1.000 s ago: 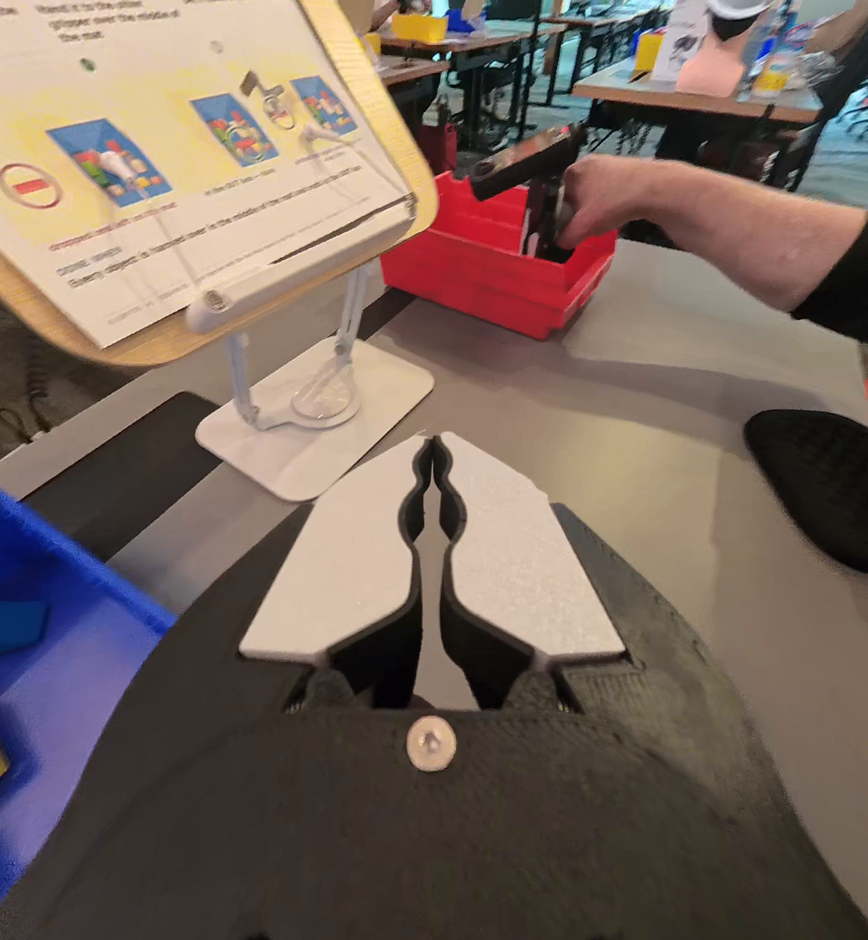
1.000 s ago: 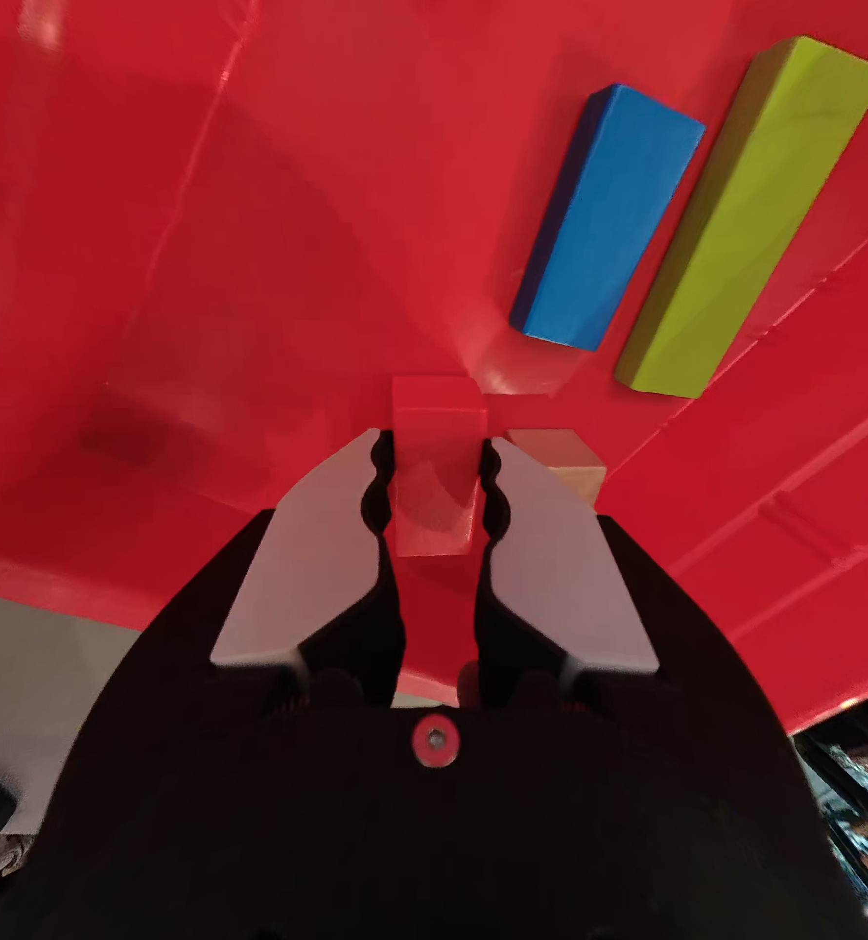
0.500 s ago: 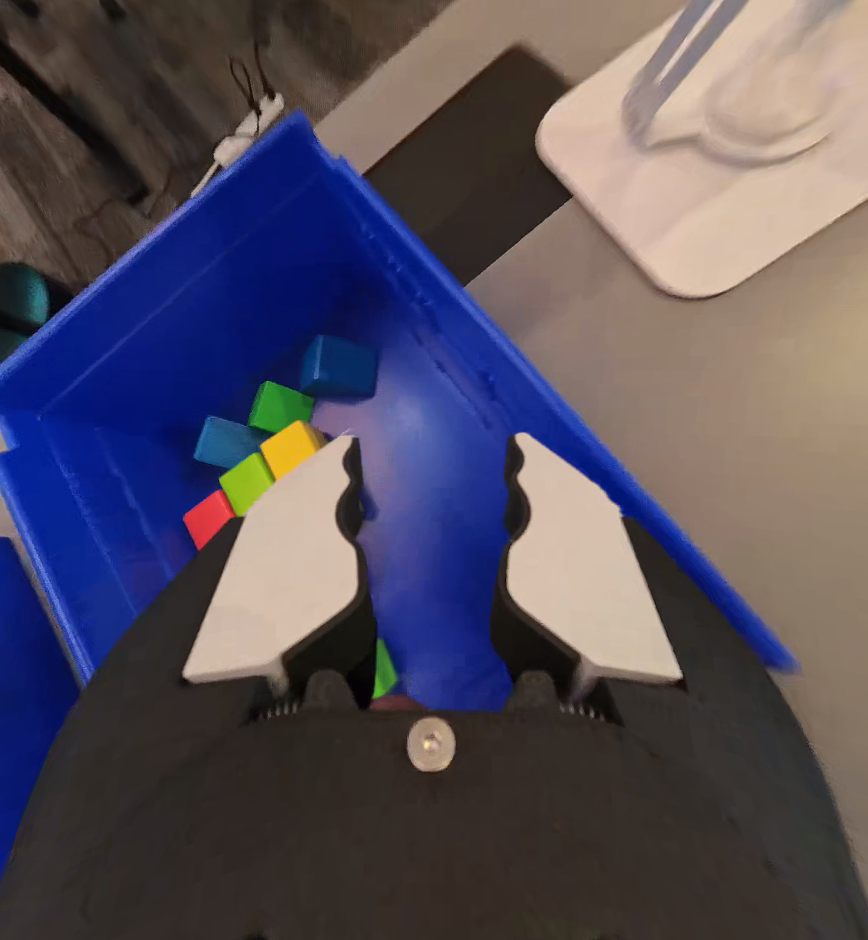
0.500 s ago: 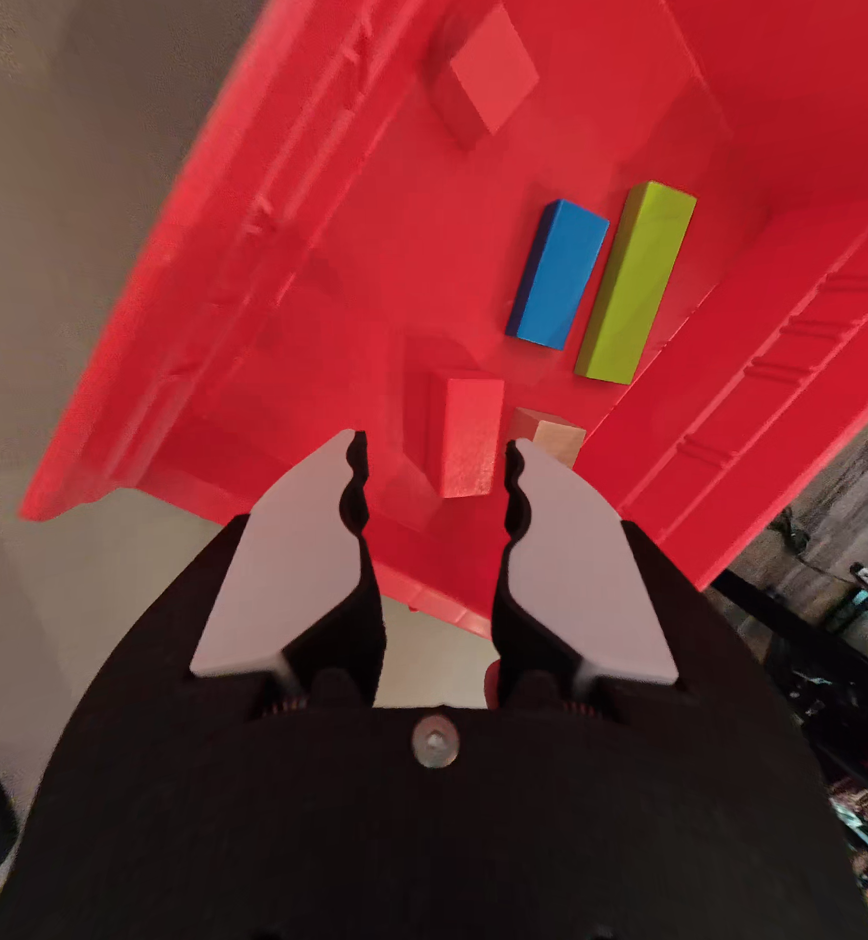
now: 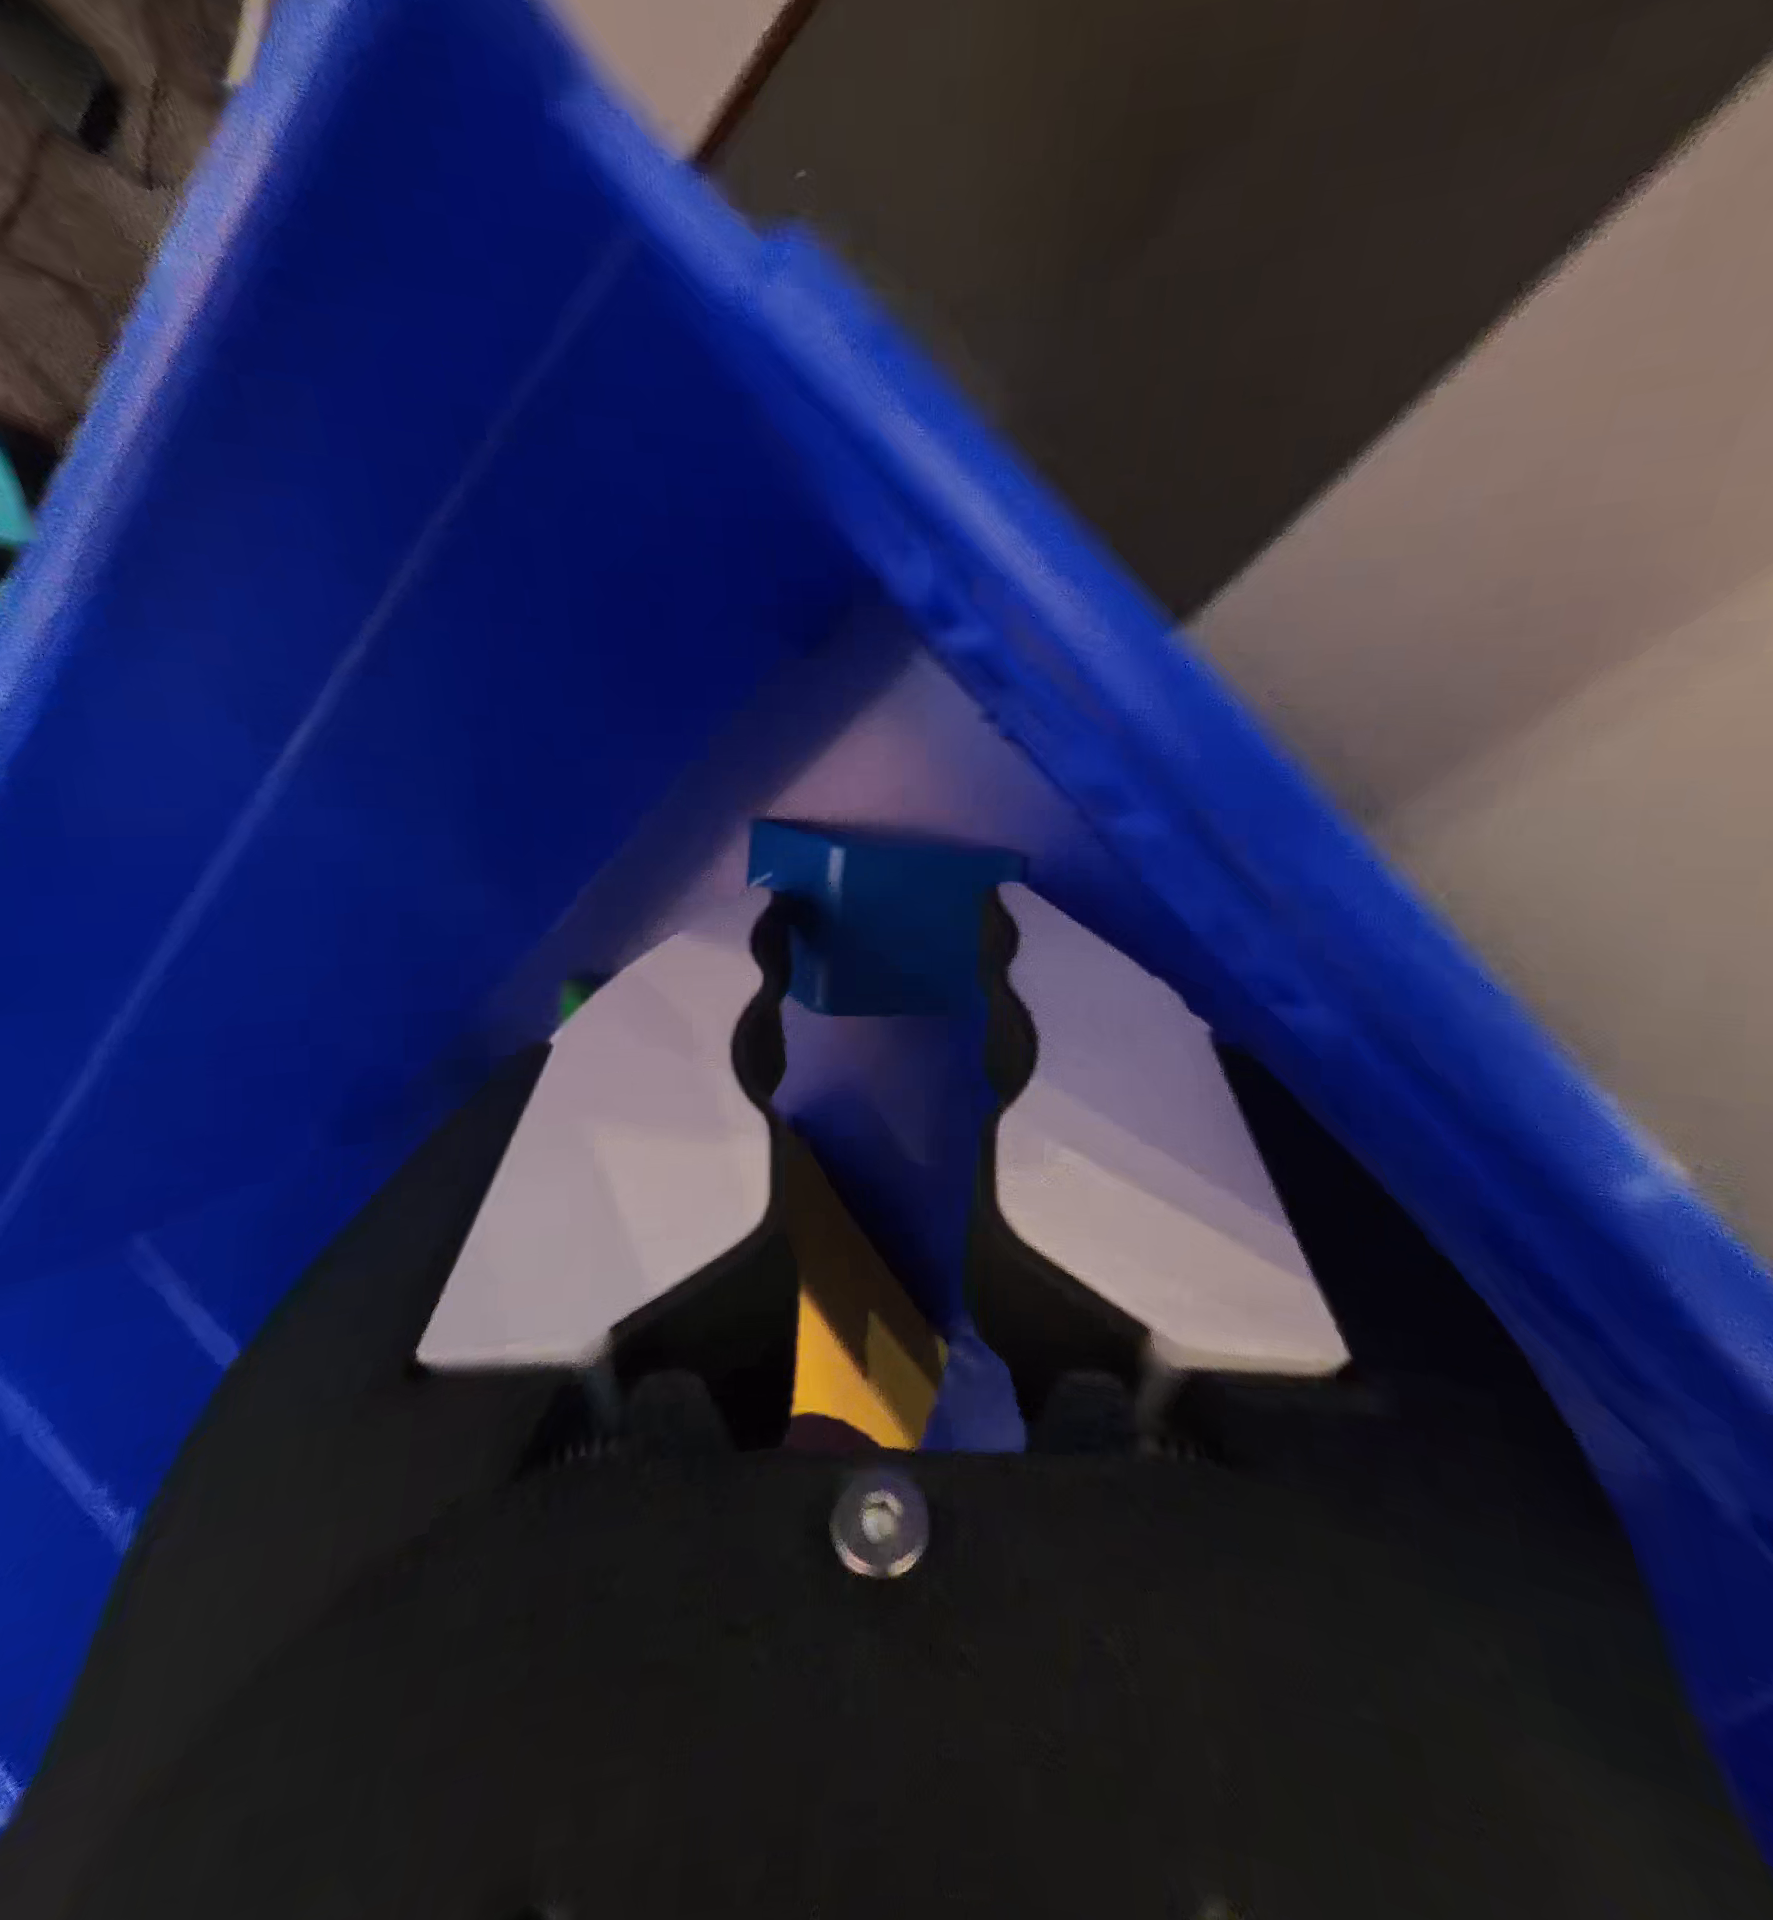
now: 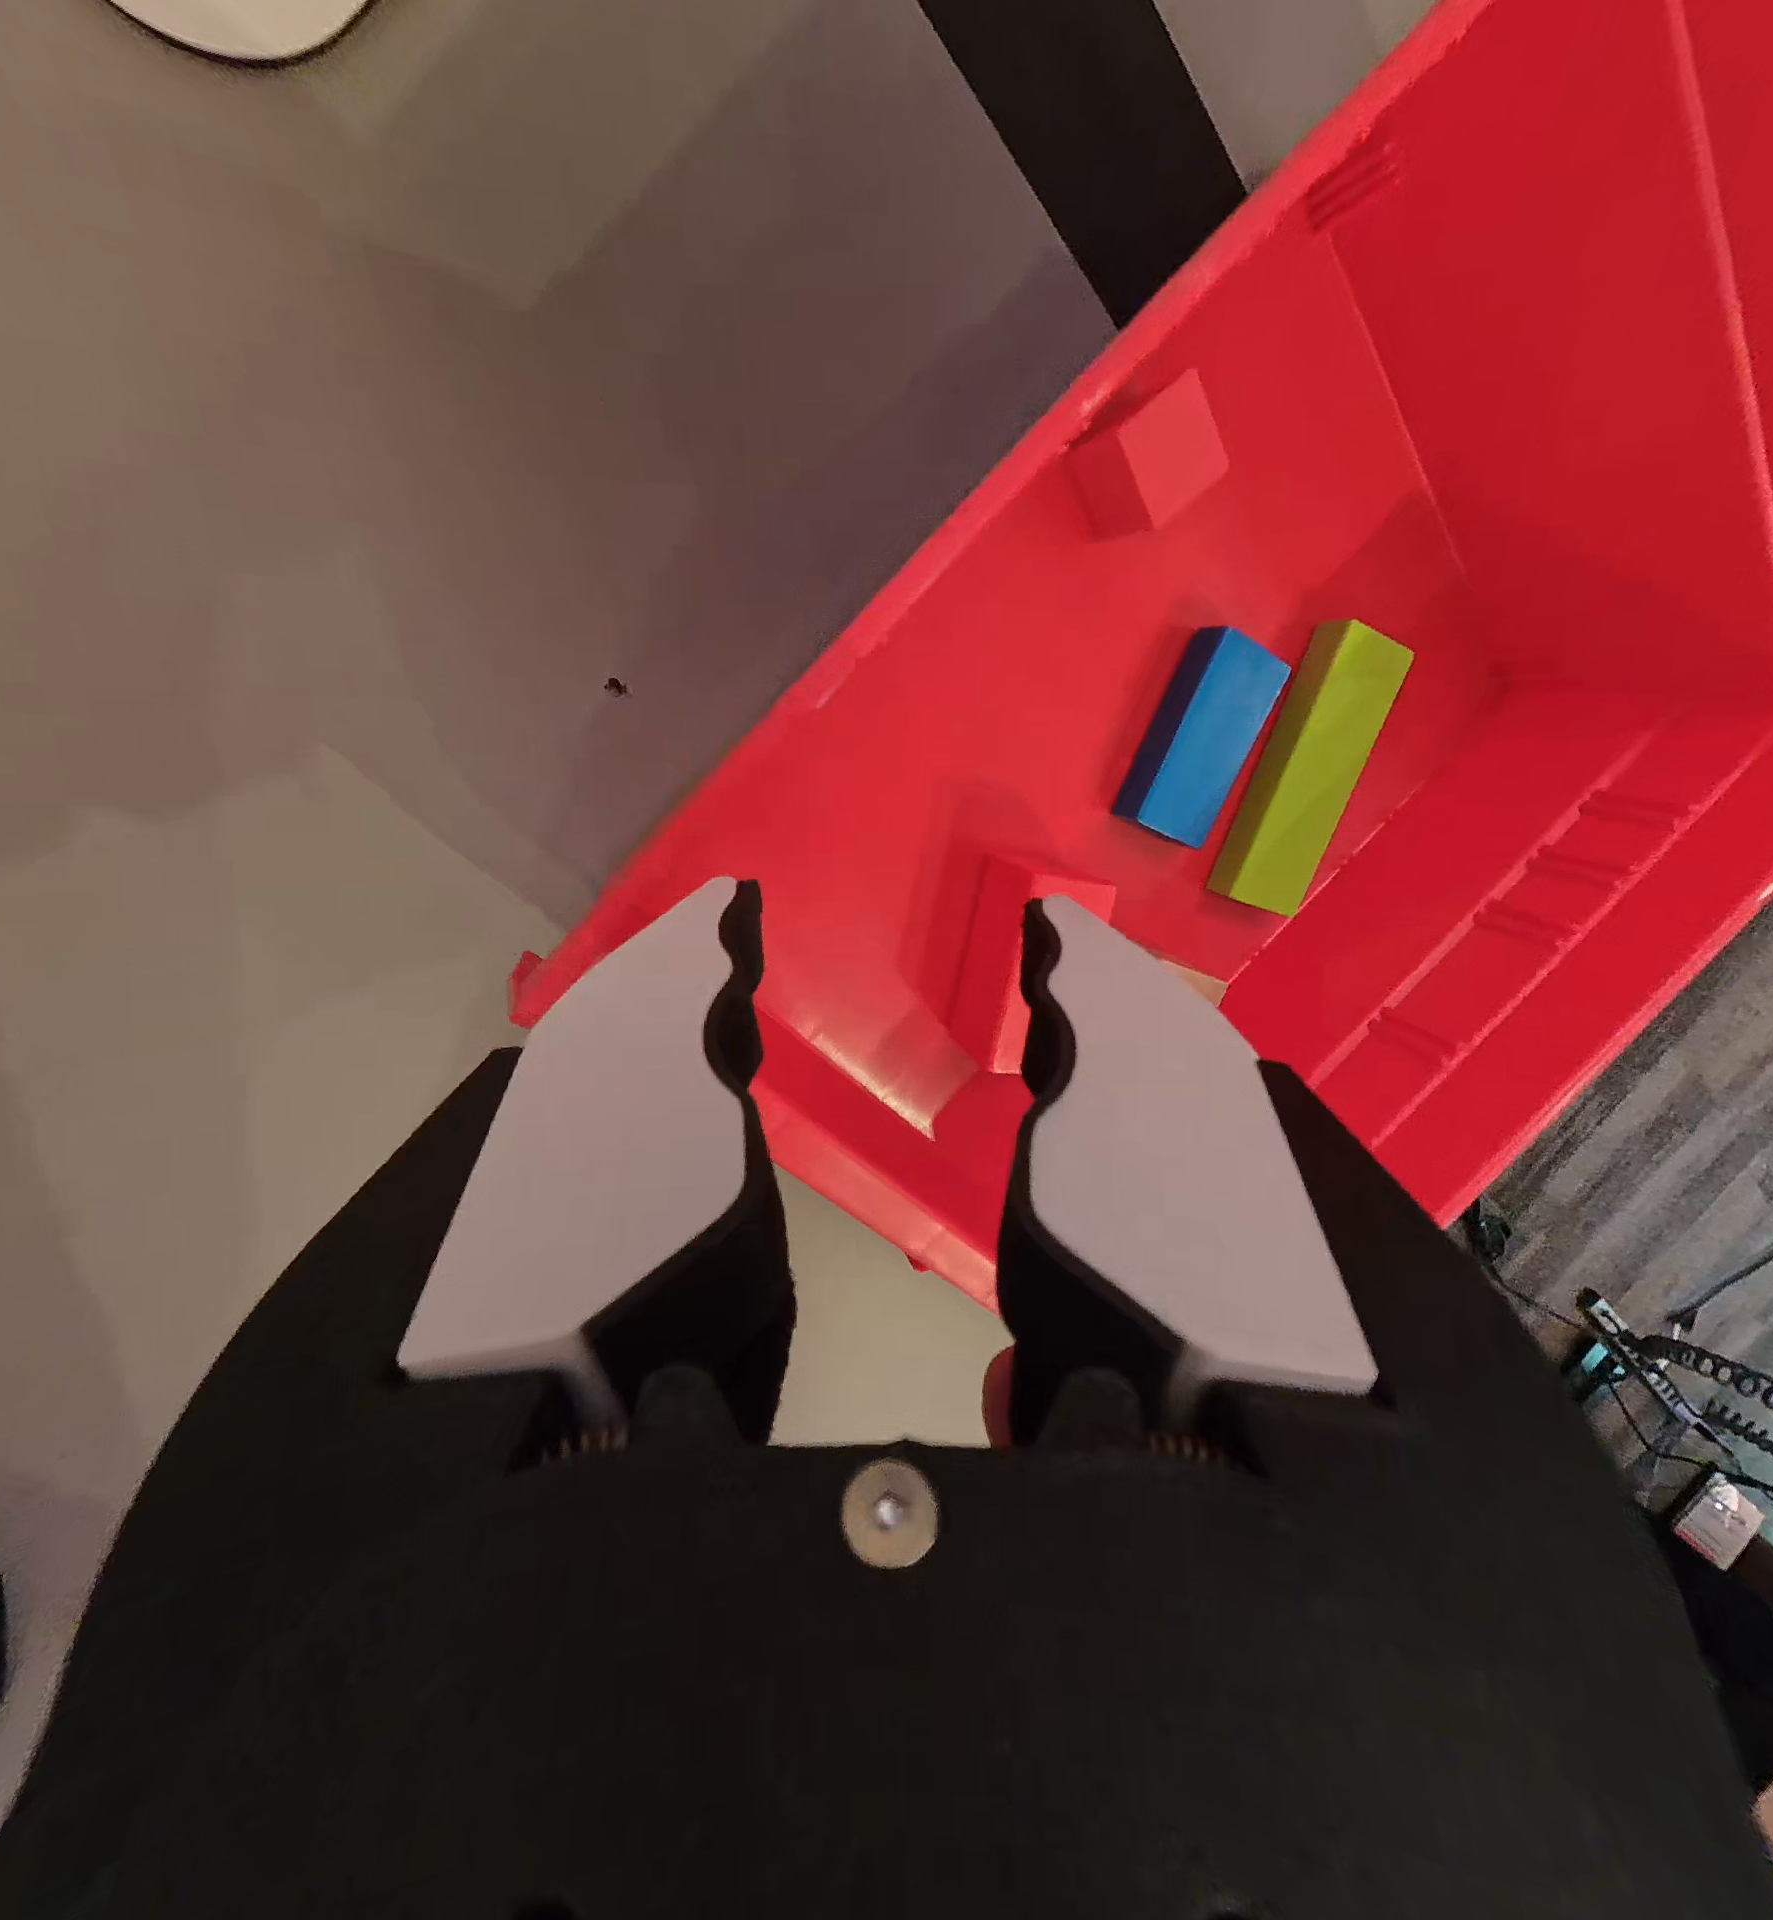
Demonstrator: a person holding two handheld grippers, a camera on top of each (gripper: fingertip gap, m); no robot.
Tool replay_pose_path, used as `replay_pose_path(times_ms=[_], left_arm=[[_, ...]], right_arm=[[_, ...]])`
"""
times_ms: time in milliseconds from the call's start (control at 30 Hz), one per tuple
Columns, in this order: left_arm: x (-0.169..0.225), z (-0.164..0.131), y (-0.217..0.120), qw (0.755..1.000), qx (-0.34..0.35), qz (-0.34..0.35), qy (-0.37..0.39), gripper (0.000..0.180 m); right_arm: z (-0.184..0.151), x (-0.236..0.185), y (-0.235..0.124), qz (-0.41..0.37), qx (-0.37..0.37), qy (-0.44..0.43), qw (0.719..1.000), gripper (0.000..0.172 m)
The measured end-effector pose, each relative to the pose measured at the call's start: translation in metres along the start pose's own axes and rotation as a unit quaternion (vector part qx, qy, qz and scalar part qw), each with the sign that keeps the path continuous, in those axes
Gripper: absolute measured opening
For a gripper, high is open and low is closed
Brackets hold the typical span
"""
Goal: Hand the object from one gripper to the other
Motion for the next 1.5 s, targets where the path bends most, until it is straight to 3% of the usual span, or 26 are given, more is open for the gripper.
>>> replay_pose_path(times_ms=[200, 267, 367, 433, 567, 633, 733, 867, 1067, 1233, 1400, 1500], left_arm=[[0.046, -0.028, -0.031, 0.98, -0.018, -0.072, 0.184, 0.027], [0.046, -0.047, -0.042, 0.974, -0.052, -0.07, 0.207, 0.024], [0.038, -0.064, -0.061, 0.989, -0.075, -0.058, 0.115, 0.037], [0.04, -0.074, -0.073, 0.994, -0.091, -0.054, 0.017, 0.03], [0.061, -0.066, -0.077, 0.985, -0.028, -0.07, -0.153, 0.039], [0.06, -0.069, -0.067, 0.977, -0.035, -0.048, -0.205, 0.047], [0.067, -0.076, -0.045, 0.961, -0.072, -0.071, -0.257, 0.062], [0.055, -0.068, -0.036, 0.953, -0.067, -0.053, -0.292, 0.052], [0.049, -0.065, -0.032, 0.971, -0.074, -0.021, -0.225, 0.041], [0.051, -0.07, -0.046, 0.989, -0.02, -0.025, -0.143, 0.039], [0.05, -0.072, -0.097, 0.997, 0.038, 0.004, -0.06, 0.038], [0.067, -0.058, -0.143, 0.995, 0.096, -0.016, -0.002, 0.038]], right_arm=[[0.003, -0.004, -0.002, 0.005, 0.013, -0.008, 1.0, 0.043], [0.002, -0.005, -0.003, 0.004, 0.013, -0.011, 1.0, 0.044], [0.0, -0.008, -0.007, 0.003, 0.015, -0.01, 1.0, 0.044], [0.0, -0.009, -0.009, 0.002, 0.018, -0.007, 1.0, 0.044], [0.001, -0.012, -0.012, -0.002, 0.017, -0.002, 1.0, 0.042], [0.003, -0.014, -0.014, -0.004, 0.018, -0.001, 1.0, 0.041], [0.006, -0.018, -0.02, -0.006, 0.027, -0.003, 1.0, 0.041], [0.008, -0.022, -0.025, -0.005, 0.037, -0.006, 0.999, 0.042], [0.005, -0.019, -0.026, -0.011, 0.047, -0.005, 0.999, 0.042], [0.007, -0.008, -0.044, -0.045, 0.076, -0.002, 0.996, 0.041], [0.031, -0.011, -0.088, -0.078, 0.153, -0.015, 0.985, 0.04], [0.077, -0.057, -0.119, -0.013, 0.259, -0.088, 0.962, 0.042]])
Point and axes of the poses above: each gripper's, where its closed fingertips meet, y out along the fingers, z out of its top, x = y × z across the jaws, the point moved 2 cm from there along -y, back along the fingers, and after that the axes turned 3 degrees about x, right-handed, at the moved point
